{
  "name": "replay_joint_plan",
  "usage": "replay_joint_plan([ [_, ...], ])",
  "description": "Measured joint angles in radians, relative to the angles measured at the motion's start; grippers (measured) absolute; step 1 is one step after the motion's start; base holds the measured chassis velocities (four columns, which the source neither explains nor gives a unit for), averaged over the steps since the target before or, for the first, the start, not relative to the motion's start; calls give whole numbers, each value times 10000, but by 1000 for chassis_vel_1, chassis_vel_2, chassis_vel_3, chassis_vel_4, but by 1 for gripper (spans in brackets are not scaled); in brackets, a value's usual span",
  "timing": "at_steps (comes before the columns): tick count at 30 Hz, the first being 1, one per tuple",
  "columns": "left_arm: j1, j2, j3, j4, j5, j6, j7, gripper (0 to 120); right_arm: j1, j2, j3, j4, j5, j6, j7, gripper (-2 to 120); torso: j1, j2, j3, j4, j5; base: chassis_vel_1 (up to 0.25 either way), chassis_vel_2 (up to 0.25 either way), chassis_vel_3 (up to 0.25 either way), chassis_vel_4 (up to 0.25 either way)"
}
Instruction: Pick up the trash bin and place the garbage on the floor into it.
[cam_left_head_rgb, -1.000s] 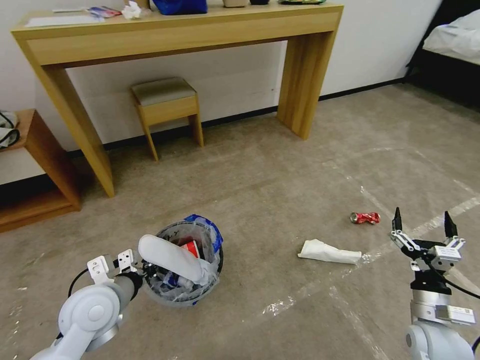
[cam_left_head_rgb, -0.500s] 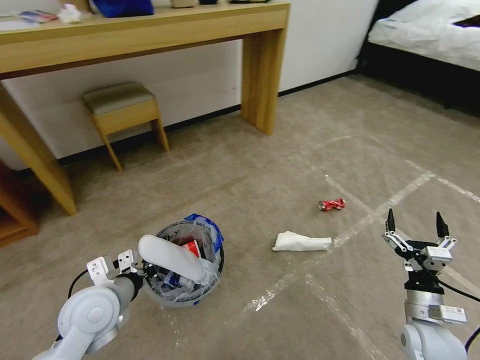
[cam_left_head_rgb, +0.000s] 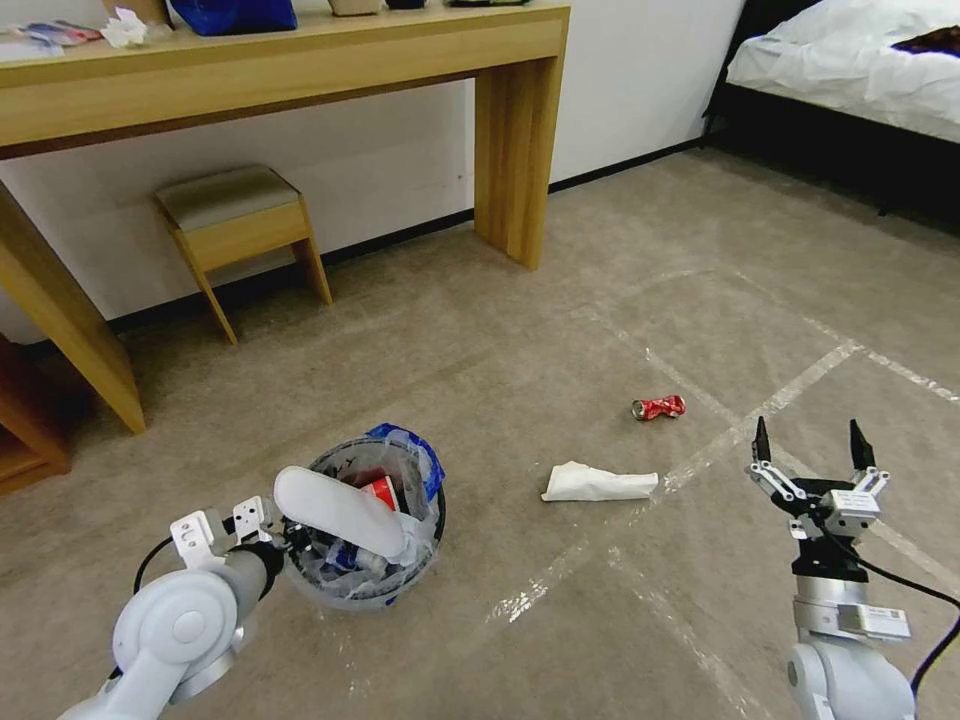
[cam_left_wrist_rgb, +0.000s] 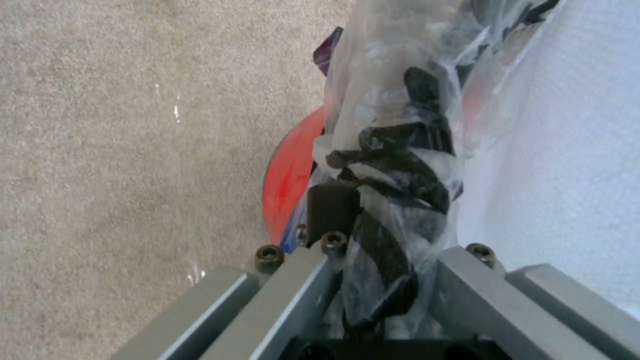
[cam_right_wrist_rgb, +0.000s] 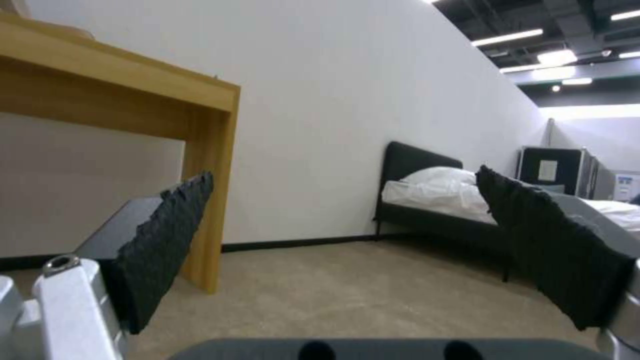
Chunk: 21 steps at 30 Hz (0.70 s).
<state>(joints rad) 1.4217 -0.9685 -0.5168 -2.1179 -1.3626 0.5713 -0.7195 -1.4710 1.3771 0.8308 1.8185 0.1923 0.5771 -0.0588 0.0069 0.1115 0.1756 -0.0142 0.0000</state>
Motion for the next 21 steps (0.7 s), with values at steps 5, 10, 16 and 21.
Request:
replay_joint_plan([
  [5, -6, 43, -28, 8, -22, -1, -1, 0, 76, 48, -78, -61, -1, 18, -5, 100, 0, 0, 0, 0, 0, 0, 0, 0, 0],
  [10, -21, 60, -28, 16, -31, -1, -2, 0, 128, 45, -82, -112, 29, 28, -6, 100, 0, 0, 0, 0, 0, 0, 0, 0, 0],
  [16, -39, 61, -5, 62, -34, -1, -7, 0, 150, 29, -79, -188, 76, 44, -6, 100, 0, 0, 0, 0, 0, -13, 17, 14, -12],
  [21, -39, 61, 2, 92, -34, -3, -8, 0, 199, 25, -105, -260, 101, 66, -15, 100, 0, 0, 0, -1, 0, -63, 65, 61, -78],
])
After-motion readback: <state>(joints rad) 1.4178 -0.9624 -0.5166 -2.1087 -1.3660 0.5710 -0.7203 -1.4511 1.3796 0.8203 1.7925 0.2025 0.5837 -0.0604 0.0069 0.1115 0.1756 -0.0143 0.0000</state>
